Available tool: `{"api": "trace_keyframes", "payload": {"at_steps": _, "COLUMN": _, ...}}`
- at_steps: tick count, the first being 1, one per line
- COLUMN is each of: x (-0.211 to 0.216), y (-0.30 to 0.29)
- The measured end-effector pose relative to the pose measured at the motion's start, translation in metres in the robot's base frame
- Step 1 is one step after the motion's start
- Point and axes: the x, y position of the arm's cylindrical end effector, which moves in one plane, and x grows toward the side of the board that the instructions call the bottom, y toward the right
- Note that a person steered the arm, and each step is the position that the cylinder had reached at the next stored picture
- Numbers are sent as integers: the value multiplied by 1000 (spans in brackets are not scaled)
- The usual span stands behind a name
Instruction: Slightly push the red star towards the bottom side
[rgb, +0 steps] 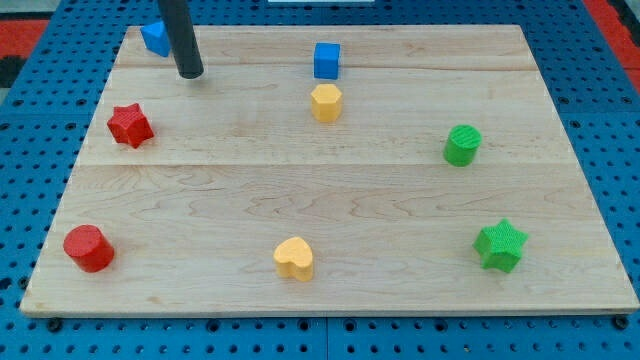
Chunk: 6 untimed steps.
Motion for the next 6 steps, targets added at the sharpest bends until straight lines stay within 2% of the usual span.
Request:
{"api": "trace_keyframes", "payload": {"at_steps": 1, "x": 0, "y": -15}}
{"api": "trace_keyframes", "payload": {"at_steps": 4, "x": 50, "y": -75}}
{"api": "trace_keyframes", "payload": {"at_steps": 5, "x": 59, "y": -84}}
{"api": "trace_keyframes", "payload": {"at_steps": 6, "x": 72, "y": -65}}
